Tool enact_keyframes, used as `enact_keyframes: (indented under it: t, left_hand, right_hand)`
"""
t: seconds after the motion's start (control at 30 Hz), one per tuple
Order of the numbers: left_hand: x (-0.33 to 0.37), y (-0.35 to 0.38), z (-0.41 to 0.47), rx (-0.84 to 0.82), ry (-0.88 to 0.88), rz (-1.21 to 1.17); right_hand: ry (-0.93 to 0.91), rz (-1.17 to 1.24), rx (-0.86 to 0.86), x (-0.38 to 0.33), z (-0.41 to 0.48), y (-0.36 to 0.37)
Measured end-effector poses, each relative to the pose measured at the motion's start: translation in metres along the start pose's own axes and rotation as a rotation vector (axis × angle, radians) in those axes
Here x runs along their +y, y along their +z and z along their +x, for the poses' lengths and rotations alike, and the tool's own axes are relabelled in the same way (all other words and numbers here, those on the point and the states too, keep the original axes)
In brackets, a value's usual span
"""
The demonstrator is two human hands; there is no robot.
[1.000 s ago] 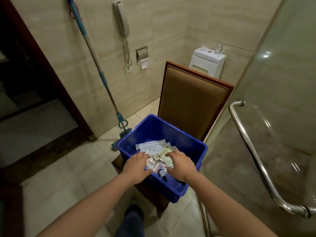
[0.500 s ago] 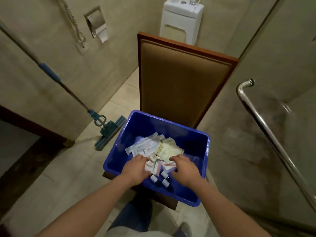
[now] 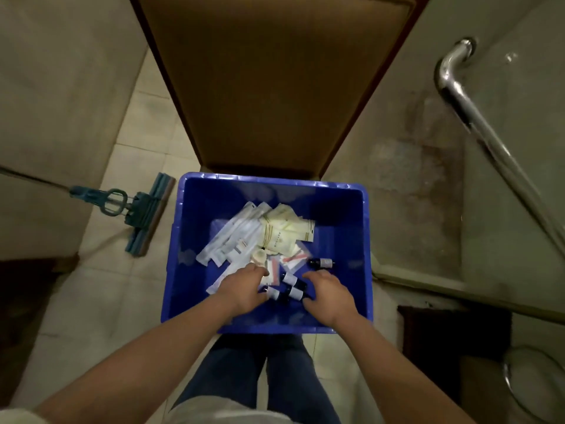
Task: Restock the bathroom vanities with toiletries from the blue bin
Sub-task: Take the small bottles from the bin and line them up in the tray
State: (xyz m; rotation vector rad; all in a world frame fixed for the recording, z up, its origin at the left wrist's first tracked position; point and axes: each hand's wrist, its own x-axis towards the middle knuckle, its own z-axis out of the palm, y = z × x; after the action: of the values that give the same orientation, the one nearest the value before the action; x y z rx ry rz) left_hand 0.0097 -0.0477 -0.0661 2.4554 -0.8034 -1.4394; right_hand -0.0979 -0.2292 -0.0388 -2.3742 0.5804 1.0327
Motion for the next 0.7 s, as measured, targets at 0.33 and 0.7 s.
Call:
enact_keyframes:
  t: [0.33,0.7]
  left_hand:
    - [-0.019,0.047,0.057,-0.081,0.037,0.067]
    - [-0.034,0.085,0.097,-0.074,0.136,0.211]
  right_hand:
    - [0.122,0.094,-0.051,0.018,0.047,0.055]
    - [0.118,0.128,0.023,0.022,0.107,0.090]
